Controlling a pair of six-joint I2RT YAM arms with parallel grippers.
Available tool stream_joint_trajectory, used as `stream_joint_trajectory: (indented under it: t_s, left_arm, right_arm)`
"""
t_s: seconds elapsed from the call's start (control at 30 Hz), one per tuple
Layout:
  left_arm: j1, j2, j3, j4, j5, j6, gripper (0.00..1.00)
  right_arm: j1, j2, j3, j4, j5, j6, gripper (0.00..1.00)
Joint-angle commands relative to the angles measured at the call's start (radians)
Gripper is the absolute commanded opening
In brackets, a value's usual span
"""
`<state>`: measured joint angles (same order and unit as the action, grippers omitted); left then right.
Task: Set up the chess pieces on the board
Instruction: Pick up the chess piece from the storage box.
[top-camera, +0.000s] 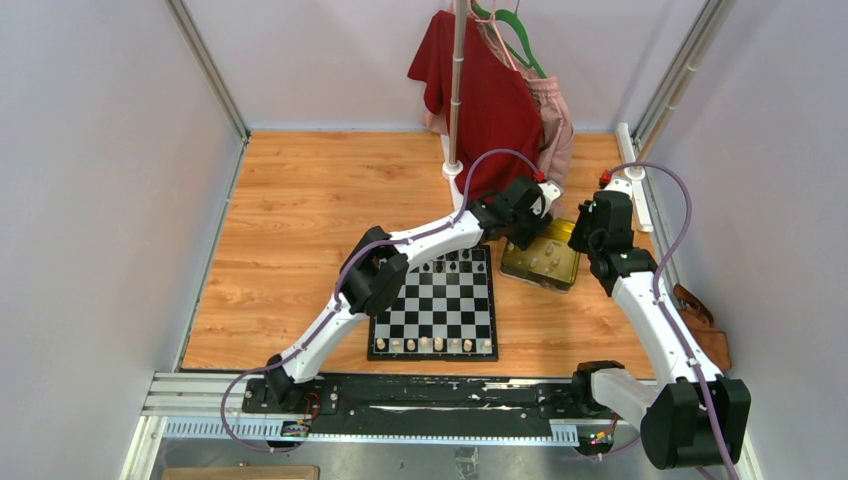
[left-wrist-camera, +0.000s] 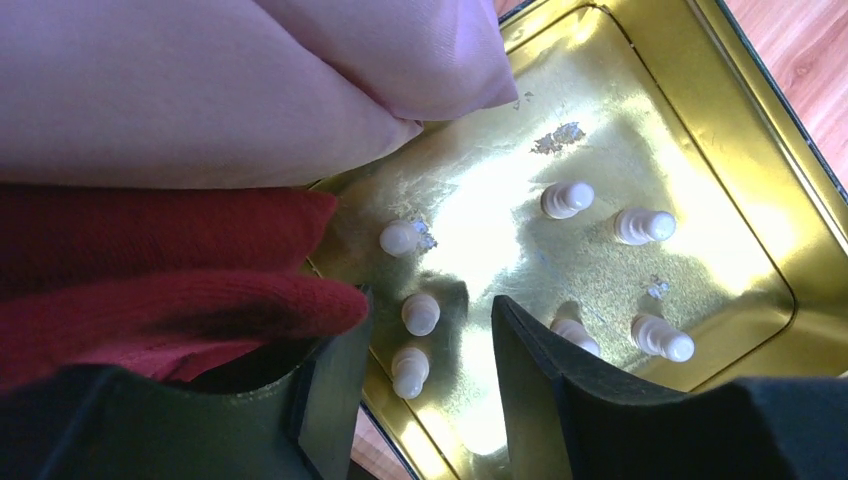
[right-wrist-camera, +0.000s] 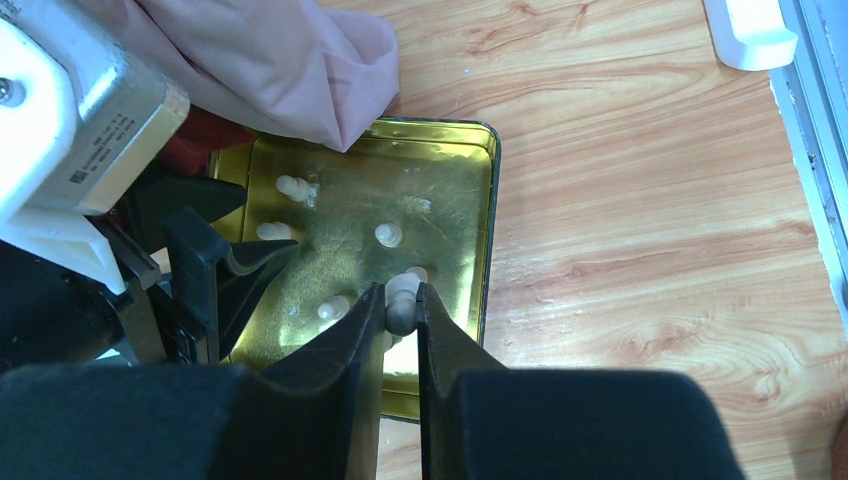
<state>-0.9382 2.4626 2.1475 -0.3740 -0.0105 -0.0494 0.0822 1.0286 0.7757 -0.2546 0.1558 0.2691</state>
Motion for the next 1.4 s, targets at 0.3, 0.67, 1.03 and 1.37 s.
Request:
stream_joint_trajectory:
  t_s: [0.3,0.67,1.03,1.37]
  left_arm:
    - [0.018,0.037,0.052,-0.091,-0.054,-0.045,0.49]
    - [0.009,0.032,0.044,-0.168,-0.102,-0.039,0.46]
    - [-0.008,0.042,0.045,-0.187,-0.208,-0.035,0.43]
    - [-0.008,0.066,0.059,-0.207,-0.236,-0.032,0.4]
  right_arm:
    - [-0.016,-0.021,0.016,0.02,-0.01,0.001,0.0]
    - [-0.016,-0.031,0.004,0.027,-0.019,0.004,0.0]
    - [-0.016,-0.045,-0.007,0.037,-0.025,0.008,0.0]
    - [-0.016,-0.026,-0.013,0.053,-0.029,0.012,0.0]
